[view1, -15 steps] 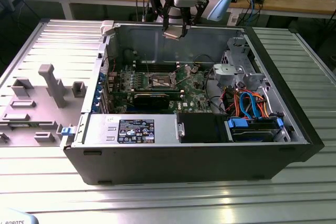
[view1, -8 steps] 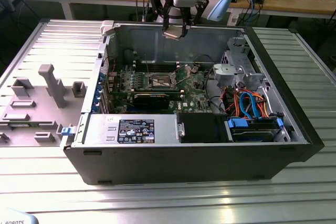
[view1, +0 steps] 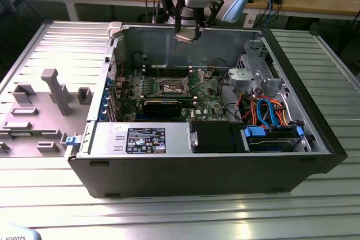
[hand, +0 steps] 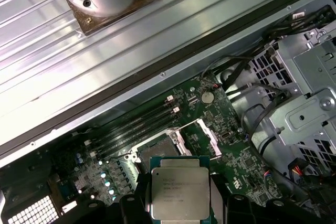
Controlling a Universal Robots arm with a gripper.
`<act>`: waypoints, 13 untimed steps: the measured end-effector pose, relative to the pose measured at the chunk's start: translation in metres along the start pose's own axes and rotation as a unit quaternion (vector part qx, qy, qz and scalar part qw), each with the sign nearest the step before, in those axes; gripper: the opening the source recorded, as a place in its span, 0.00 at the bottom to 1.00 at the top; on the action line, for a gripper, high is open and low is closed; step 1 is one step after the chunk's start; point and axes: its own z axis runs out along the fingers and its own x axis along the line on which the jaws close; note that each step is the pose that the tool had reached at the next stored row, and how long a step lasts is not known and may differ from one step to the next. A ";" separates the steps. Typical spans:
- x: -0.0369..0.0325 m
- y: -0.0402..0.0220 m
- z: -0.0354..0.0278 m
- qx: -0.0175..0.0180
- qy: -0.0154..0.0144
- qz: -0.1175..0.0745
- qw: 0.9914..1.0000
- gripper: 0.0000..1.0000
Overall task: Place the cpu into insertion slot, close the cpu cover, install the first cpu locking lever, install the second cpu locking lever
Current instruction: 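Place the cpu into insertion slot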
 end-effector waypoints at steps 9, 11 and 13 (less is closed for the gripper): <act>0.0000 0.0000 0.0000 0.000 0.000 0.000 1.000 0.54; 0.0000 0.0000 0.0000 0.000 0.000 0.000 1.000 0.54; 0.0000 0.0000 0.0000 0.000 0.000 0.000 1.000 0.54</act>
